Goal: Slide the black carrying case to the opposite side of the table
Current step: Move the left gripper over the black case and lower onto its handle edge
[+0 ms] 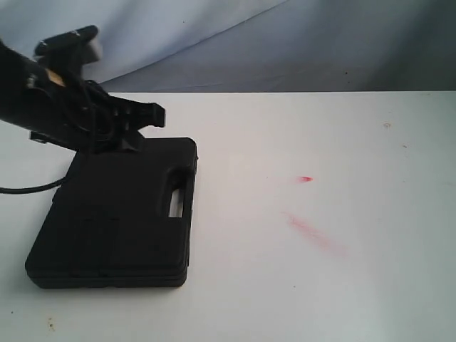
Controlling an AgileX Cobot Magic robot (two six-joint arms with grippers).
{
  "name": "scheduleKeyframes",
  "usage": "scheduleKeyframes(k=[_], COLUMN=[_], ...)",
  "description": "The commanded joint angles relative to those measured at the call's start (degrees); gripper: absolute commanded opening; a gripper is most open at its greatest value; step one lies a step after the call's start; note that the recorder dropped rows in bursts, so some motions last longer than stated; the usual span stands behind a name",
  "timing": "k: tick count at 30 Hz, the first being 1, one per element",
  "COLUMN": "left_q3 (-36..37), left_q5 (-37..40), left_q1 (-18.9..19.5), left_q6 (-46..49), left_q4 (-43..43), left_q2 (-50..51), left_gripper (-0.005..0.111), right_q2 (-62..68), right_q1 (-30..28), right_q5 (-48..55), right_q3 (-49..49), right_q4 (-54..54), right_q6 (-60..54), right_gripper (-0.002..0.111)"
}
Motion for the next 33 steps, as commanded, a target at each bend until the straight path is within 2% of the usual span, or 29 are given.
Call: scheduleKeyframes(k=[1, 5, 9, 14, 23, 28, 33], left_q3=[-4.9, -9.0, -12.2, -15.1, -15.6, -15.7, -21.4], left_q5=[-0.5, -0.5, 0.8, 4.1, 4.4, 4.4, 13.1], left_q1=[-4.1, -6.5, -7.0, -7.0, -7.0, -7.0, -7.0], left_q6=[-3.1, -5.2, -7.7, -12.1, -20.2, -20.3, -20.3], left_q4=[1.1, 1.3, 1.6, 7.8, 16.4, 16.8, 16.8], left_q2=[7.5, 13.3, 18.1, 22.3, 23.4, 23.7, 26.6], left_gripper=[0.000, 0.000, 0.000, 0.000, 0.000, 0.000, 0.000], right_q2=[-0.1, -0.1, -0.1, -0.1, -0.1, -0.1, -0.1], right_q1=[-0.4, -0.4, -0.4, -0.4, -0.4, -0.4, -0.4], right_q5=[-0.4, -0.4, -0.4, -0.4, -0.4, -0.4, -0.4], right_q3=[0.2, 0.2, 0.2, 0.2, 0.2, 0.2, 0.2], right_q4=[0.1, 0.1, 0.1, 0.1, 0.1, 0.1, 0.1], right_q6=[-0.3, -0.3, -0.3, -0.3, -0.3, -0.3, -0.3], right_gripper=[0.000, 0.000, 0.000, 0.000, 0.000, 0.000, 0.000])
